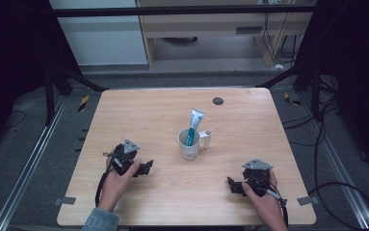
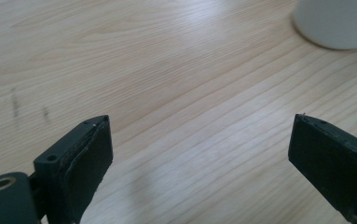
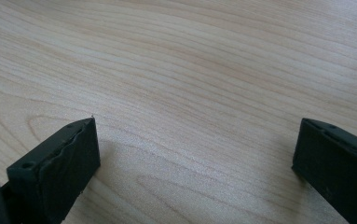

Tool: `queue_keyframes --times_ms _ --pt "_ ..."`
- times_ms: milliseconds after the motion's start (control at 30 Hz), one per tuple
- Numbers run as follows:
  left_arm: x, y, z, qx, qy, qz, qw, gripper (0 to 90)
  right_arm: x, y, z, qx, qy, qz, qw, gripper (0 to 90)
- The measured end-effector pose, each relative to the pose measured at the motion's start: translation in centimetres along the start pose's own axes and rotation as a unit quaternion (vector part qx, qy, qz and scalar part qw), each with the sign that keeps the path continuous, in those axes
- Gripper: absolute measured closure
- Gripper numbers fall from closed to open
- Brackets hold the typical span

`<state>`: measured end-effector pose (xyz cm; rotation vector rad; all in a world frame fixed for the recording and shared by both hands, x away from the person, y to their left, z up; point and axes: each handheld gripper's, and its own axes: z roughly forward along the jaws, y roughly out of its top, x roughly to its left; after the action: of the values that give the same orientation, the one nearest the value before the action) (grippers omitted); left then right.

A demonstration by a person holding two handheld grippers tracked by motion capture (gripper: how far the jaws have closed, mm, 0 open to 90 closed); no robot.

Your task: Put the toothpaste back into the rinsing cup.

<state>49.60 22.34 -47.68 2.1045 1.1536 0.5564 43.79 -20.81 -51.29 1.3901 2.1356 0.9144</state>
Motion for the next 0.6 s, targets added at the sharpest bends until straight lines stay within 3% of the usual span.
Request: queue_keyframes --times_ms 167,333,500,600 --pt "2.5 -1.0 -0.4 0.007 0.027 -0.024 0.9993 5.8 0.0 0.0 0.0 0.001 0.002 0.003 1.0 0.7" --pt "4.2 -1.9 -0.3 0.016 0.042 -0.028 0.9986 5.9 0.0 0.0 0.0 0.0 0.0 0.0 1.0 0.7" --pt "4.7 -2.7 0.4 0.031 0.05 -0.021 0.998 5.9 0.0 0.0 0.0 0.0 0.0 0.0 1.0 0.7" --pt "5.0 -3.0 0.7 0.029 0.046 -0.029 0.9981 5.2 0.0 0.0 0.0 0.0 0.0 0.0 1.0 0.7"
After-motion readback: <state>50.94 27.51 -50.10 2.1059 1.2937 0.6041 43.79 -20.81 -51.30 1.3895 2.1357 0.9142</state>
